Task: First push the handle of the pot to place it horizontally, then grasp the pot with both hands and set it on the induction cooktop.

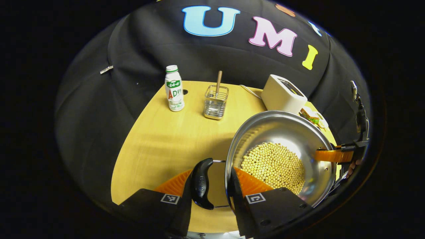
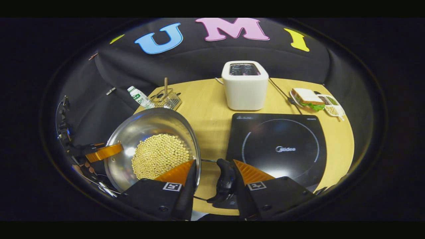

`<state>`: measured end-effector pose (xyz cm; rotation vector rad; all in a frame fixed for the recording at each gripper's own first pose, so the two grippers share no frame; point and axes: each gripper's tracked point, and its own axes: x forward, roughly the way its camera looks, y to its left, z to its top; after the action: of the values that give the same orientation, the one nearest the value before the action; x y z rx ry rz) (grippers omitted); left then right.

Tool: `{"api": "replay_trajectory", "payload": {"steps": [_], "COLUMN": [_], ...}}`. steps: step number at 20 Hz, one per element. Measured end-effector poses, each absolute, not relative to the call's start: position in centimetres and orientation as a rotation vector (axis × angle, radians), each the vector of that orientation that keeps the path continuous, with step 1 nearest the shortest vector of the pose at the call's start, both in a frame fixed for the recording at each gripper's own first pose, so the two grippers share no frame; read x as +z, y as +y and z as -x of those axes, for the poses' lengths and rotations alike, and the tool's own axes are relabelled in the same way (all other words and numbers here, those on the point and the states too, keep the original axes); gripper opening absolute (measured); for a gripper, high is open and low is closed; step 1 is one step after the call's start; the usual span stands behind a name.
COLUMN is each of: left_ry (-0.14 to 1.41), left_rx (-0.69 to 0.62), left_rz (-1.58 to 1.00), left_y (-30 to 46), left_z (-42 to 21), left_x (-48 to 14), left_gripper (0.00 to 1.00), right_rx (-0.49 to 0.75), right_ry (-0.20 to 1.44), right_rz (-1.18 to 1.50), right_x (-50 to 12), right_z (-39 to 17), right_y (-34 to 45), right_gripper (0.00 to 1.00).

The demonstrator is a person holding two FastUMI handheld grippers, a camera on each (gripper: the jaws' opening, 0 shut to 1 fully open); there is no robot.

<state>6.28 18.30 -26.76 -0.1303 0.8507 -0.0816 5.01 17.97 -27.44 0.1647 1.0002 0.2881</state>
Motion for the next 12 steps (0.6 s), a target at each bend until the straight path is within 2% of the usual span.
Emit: {"api": "replay_trajectory", "payload": {"steps": [12], "left_ry": [0.867], "left_rx": [-0.175], "left_rz": [0.104], "left_y": [3.3], "left_z": [-7.7], "left_x": [-24.7], "left_gripper": [0.57], "right_rx": [0.206], "right_ry": [0.986], "right_rz": [-0.199], "right_x": [-26.3], "right_z": [-5.2], "right_y": [2.5], "right_gripper": [0.56]}}
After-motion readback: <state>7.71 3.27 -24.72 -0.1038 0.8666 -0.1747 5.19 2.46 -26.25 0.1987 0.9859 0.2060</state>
